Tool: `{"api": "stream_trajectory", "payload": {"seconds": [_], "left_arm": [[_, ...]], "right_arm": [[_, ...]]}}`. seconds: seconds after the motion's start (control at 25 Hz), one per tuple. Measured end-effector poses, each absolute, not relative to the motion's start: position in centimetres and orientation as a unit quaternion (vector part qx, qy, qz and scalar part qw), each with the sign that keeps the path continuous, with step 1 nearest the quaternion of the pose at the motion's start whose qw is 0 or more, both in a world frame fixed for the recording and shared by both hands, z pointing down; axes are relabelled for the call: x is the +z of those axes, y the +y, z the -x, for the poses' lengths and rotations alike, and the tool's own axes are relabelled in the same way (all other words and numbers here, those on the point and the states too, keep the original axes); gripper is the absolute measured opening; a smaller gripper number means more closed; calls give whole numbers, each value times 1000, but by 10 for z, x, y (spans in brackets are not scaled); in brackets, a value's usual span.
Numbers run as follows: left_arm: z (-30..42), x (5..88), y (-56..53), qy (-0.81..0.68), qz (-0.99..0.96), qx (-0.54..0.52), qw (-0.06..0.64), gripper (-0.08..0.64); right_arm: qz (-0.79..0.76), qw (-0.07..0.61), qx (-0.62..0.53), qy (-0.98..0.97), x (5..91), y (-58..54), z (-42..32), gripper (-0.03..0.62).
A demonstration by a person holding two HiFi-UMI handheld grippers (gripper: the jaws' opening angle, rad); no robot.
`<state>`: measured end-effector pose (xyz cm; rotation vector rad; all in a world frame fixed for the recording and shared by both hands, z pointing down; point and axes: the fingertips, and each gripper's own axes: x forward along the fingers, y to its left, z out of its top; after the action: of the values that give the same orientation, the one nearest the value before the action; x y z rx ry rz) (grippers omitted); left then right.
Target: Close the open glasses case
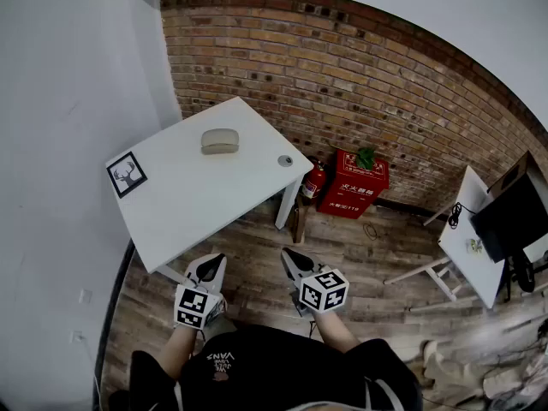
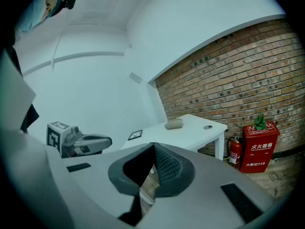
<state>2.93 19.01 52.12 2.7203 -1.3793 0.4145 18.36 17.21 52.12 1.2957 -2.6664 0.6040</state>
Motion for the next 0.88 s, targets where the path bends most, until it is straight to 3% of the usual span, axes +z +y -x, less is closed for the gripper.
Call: {"api": "stream_trajectory", "payload": {"seconds": [0.28, 0.32, 0.36, 0.44, 0.64, 0.88], "left_arm": [[-32, 517, 189, -459, -879, 120, 39, 9], [-31, 520, 190, -460, -878, 124, 48, 34], [-30, 523, 189, -459, -877, 127, 54, 112], [-25, 528, 183, -458, -877, 131, 64, 197], [-16, 542, 151, -453, -878, 129, 77, 292], [-2, 541, 89, -425, -891, 136, 79, 330]], "right_arm": [[-411, 30, 215, -886, 517, 166, -189, 0], [-410, 28, 218, -885, 519, 164, -190, 0], [-410, 27, 219, -885, 520, 162, -189, 0], [-410, 25, 223, -884, 521, 156, -186, 47], [-411, 21, 236, -880, 526, 129, -175, 194], [-429, 24, 247, -868, 528, 71, -154, 201]]}}
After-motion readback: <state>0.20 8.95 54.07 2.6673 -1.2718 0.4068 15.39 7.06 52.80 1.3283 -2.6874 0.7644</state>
